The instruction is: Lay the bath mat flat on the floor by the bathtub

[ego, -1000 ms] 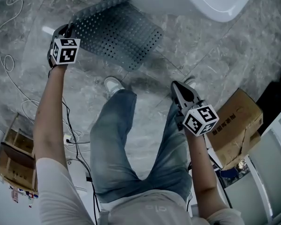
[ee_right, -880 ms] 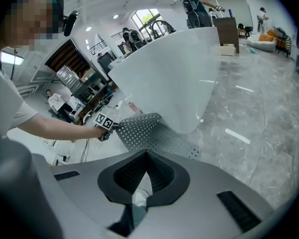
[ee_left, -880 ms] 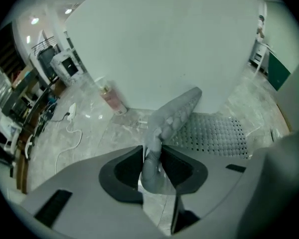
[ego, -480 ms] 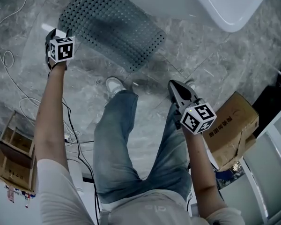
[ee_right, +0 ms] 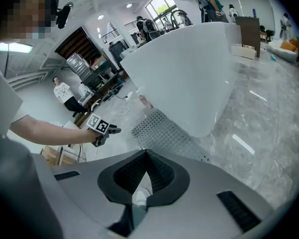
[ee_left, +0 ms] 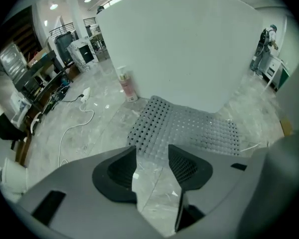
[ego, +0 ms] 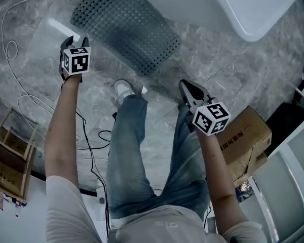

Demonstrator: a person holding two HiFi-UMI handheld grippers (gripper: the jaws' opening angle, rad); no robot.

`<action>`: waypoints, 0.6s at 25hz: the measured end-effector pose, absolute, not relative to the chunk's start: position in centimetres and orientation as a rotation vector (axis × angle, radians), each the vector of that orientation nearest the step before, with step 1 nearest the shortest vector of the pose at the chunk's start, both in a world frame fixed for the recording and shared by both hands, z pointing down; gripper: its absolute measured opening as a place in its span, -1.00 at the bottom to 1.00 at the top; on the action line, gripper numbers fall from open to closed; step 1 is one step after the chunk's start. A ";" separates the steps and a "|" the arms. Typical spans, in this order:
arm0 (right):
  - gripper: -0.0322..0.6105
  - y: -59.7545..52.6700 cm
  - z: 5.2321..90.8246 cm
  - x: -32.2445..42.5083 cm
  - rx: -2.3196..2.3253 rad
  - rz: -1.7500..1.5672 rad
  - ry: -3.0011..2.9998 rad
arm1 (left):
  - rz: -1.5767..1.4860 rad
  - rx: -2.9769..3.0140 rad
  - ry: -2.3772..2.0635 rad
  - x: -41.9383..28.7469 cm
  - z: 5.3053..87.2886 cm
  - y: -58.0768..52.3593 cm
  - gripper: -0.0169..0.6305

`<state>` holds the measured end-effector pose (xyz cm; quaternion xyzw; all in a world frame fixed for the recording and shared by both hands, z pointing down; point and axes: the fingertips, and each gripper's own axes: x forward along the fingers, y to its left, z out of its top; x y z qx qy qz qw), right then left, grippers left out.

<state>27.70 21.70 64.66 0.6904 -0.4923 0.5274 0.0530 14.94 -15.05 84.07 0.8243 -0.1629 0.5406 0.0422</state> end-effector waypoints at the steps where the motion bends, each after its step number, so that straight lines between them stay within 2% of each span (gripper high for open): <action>1: -0.82 21.5 64.7 27.9 2.082 1.596 -1.502 | 1.629 2.513 -0.504 14.8 83.4 -14.4 -0.33; 5: -0.82 20.5 66.4 29.2 1.994 1.579 -1.510 | 1.586 2.495 -0.521 14.1 82.2 -11.7 -0.52; 8: -0.82 20.7 68.3 30.4 1.942 1.566 -1.508 | 1.563 2.450 -0.560 13.4 81.6 -8.7 -0.57; 11: -0.82 21.3 70.5 31.9 1.864 1.517 -1.535 | 1.451 2.352 -0.620 13.1 79.9 -4.9 -0.80; 15: -0.82 22.1 74.9 32.0 1.685 1.501 -1.594 | 1.339 2.242 -0.706 11.7 78.3 1.2 -0.89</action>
